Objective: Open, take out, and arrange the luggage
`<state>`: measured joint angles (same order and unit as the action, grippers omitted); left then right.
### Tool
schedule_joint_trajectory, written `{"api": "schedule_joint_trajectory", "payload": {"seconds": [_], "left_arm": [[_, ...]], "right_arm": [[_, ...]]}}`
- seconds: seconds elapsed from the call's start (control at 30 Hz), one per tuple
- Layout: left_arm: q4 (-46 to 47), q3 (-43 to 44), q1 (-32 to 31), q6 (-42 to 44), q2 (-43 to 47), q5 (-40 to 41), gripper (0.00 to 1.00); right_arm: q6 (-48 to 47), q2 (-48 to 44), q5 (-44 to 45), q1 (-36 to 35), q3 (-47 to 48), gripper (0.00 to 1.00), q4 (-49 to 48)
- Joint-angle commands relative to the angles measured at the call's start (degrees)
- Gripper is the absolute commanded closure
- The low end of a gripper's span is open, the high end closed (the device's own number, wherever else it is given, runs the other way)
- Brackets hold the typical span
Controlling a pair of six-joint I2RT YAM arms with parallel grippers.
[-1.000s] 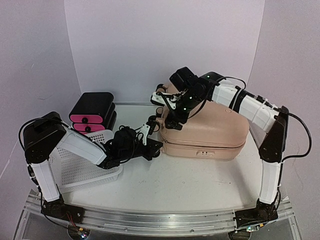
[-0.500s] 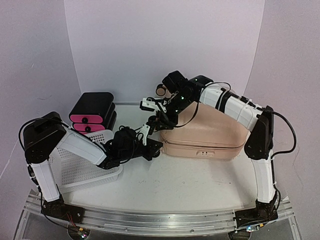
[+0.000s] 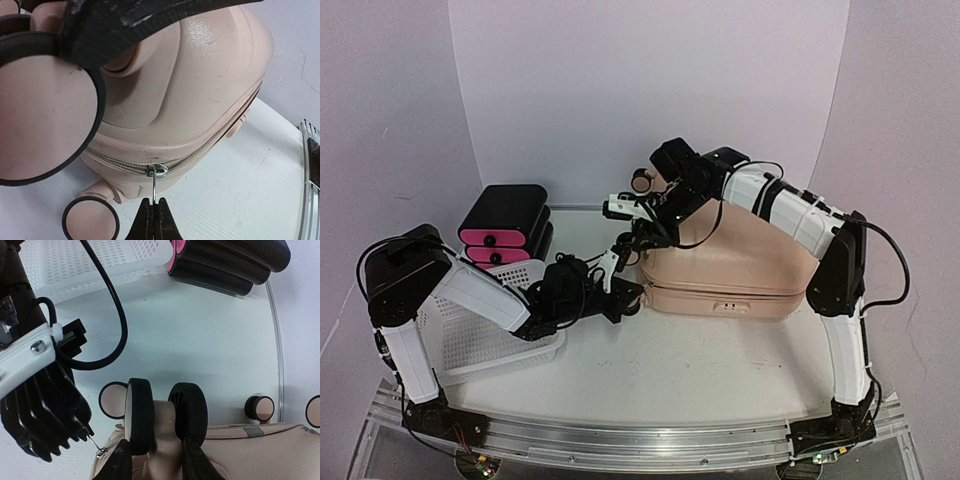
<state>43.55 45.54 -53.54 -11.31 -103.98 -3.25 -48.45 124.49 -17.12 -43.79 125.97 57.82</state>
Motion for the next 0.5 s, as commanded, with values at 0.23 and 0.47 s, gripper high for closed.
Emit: {"api": "schedule_joint_trajectory", "payload": {"seconds": [0.23, 0.47], "left_arm": [[5.33, 2.4, 7.7, 1.35, 0.52, 6.4, 1.0], [6.11, 6.44, 12.12, 4.1, -3.75, -0.56, 1.0]], "right_arm": [[2.34, 1.79, -2.99, 0.63, -3.6, 0.71, 14.74], [2.89, -0.78, -4.6, 1.48, -8.18, 0.72, 14.8]]}}
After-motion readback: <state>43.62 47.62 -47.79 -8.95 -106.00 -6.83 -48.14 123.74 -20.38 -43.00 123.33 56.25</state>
